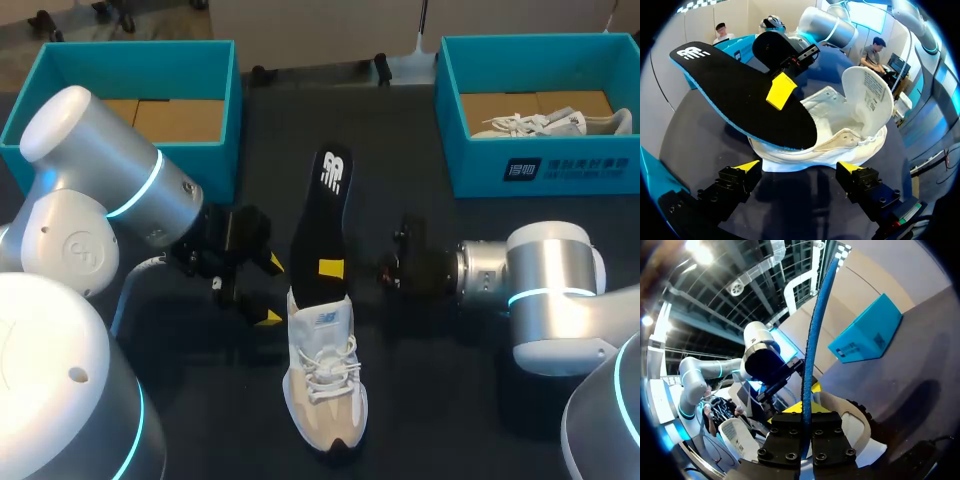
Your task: Take the shoe out of the shoebox, open the shoe tongue, remove and reinsert the insole, then place the shoe into the shoebox
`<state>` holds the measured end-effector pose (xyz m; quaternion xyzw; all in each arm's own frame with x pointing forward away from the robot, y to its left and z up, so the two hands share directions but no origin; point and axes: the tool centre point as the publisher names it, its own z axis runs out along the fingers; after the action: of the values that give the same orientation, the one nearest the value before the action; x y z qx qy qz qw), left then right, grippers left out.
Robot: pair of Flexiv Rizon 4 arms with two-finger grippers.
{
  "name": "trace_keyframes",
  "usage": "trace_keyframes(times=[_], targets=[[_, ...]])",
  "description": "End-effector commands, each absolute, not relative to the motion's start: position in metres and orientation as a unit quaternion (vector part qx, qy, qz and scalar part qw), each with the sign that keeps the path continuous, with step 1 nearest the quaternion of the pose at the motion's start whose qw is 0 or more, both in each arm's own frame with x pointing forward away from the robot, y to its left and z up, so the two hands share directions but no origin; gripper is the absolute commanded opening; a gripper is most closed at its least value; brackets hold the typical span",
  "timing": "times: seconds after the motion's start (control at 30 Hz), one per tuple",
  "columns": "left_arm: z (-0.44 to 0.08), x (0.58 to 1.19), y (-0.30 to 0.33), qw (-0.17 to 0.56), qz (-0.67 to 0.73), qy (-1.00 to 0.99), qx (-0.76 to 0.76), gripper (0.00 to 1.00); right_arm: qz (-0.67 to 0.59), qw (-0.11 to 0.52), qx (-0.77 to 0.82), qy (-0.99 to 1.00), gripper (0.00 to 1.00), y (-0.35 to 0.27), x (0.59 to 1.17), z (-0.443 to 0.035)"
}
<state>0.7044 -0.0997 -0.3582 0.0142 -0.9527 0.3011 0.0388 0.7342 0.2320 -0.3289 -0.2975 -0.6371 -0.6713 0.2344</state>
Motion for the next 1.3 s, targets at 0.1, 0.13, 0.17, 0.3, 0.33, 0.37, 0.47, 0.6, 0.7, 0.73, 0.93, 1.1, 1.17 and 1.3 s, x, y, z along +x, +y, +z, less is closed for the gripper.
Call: trace_keyframes(times=[0.1, 0.13, 0.17, 0.3, 0.33, 0.37, 0.47, 0.6, 0.7, 0.73, 0.93, 1.1, 1.17, 1.3], targets=[[-0.359, 0.703, -0.100, 0.037, 0.301, -0.953, 0.014, 1.00, -0.673, 0.237, -0.304, -0.632, 0.00, 0.232, 0.726, -0.335], [-0.359, 0.703, -0.100, 0.037, 0.301, -0.953, 0.014, 1.00, -0.673, 0.237, -0.305, -0.631, 0.00, 0.232, 0.725, -0.335], [-0.359, 0.703, -0.100, 0.037, 0.301, -0.953, 0.014, 1.00, -0.672, 0.237, -0.307, -0.631, 0.00, 0.233, 0.724, -0.337], [-0.359, 0.703, -0.100, 0.037, 0.301, -0.953, 0.014, 1.00, -0.669, 0.238, -0.313, -0.630, 0.00, 0.233, 0.720, -0.340], [-0.359, 0.703, -0.100, 0.037, 0.299, -0.953, 0.013, 1.00, -0.669, 0.239, -0.314, -0.630, 0.00, 0.232, 0.720, -0.341], [-0.360, 0.703, -0.101, 0.040, 0.299, -0.953, 0.011, 1.00, -0.669, 0.240, -0.315, -0.629, 0.00, 0.232, 0.719, -0.341], [-0.360, 0.703, -0.102, 0.044, 0.288, -0.957, 0.008, 1.00, -0.668, 0.241, -0.318, -0.628, 0.00, 0.232, 0.718, -0.343], [-0.360, 0.703, -0.102, 0.043, 0.267, -0.963, 0.008, 1.00, -0.667, 0.243, -0.321, -0.627, 0.00, 0.230, 0.716, -0.345], [-0.360, 0.702, -0.102, 0.038, 0.256, -0.966, 0.011, 1.00, -0.664, 0.244, -0.324, -0.629, 0.00, 0.230, 0.714, -0.345], [-0.361, 0.702, -0.102, 0.037, 0.255, -0.966, 0.011, 1.00, -0.663, 0.245, -0.324, -0.629, 0.00, 0.231, 0.713, -0.345], [-0.363, 0.701, -0.104, 0.032, 0.248, -0.968, 0.013, 1.00, -0.656, 0.245, -0.328, -0.633, 0.00, 0.232, 0.708, -0.347], [-0.363, 0.701, -0.104, 0.033, 0.247, -0.968, 0.012, 1.00, -0.654, 0.246, -0.331, -0.634, 0.00, 0.232, 0.706, -0.349], [-0.363, 0.701, -0.104, 0.033, 0.247, -0.968, 0.012, 1.00, -0.652, 0.246, -0.334, -0.634, 0.00, 0.232, 0.704, -0.350], [-0.363, 0.701, -0.104, 0.033, 0.247, -0.968, 0.012, 1.00, -0.651, 0.249, -0.337, -0.633, 0.00, 0.233, 0.699, -0.352]])
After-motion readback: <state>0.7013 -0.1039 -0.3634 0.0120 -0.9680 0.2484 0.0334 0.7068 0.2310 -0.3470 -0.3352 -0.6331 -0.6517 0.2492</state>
